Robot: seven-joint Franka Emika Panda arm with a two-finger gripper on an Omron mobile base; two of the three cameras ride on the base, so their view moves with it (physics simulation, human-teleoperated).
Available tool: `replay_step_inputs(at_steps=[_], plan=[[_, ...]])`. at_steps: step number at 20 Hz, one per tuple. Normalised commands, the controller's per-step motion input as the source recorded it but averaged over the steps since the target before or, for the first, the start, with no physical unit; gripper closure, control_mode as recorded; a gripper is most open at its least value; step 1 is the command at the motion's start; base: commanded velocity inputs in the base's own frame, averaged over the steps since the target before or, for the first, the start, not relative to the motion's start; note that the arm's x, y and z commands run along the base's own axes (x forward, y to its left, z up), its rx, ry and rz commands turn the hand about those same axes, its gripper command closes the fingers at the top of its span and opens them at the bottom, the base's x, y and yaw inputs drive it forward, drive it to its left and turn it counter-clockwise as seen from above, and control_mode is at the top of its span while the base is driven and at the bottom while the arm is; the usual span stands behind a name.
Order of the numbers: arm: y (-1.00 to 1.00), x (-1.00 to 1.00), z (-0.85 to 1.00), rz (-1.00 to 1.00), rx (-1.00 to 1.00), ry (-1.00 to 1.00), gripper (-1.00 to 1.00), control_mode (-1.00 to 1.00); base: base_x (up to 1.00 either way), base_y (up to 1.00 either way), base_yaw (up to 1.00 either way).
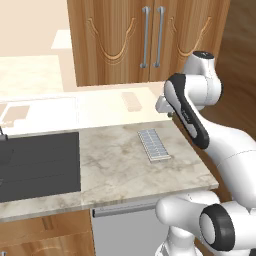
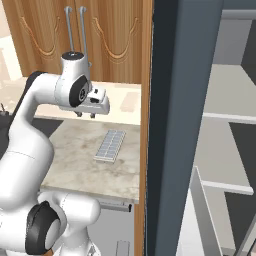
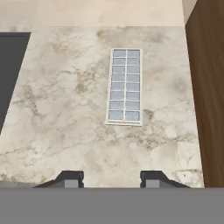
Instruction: The ice cube tray has been filled with water. Take the tray and place it in the freezer to make ice. Close the freezer door after placing the tray.
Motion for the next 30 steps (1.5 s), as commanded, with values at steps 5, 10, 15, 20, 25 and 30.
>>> replay_step_inputs(at_steps=[5,10,15,20,25,30], plan=[[0.00,0.12,-0.12,-0.01,0.00,0.00,-1.00,-1.00,0.00,0.00,0.00],[0.00,0.02,-0.30,-0.03,0.00,-0.02,-1.00,-1.00,0.00,0.00,0.00],[0.00,0.00,-0.32,-0.06,0.00,-0.04,-1.00,-1.00,0.00,0.00,0.00],[0.00,0.00,-0.39,-0.09,0.00,0.00,-1.00,-1.00,0.00,0.00,0.00],[0.00,0.00,-0.35,-0.16,0.00,0.00,-1.00,-1.00,0.00,0.00,0.00],[0.00,0.00,-0.35,-0.23,0.00,0.00,-1.00,-1.00,0.00,0.00,0.00]])
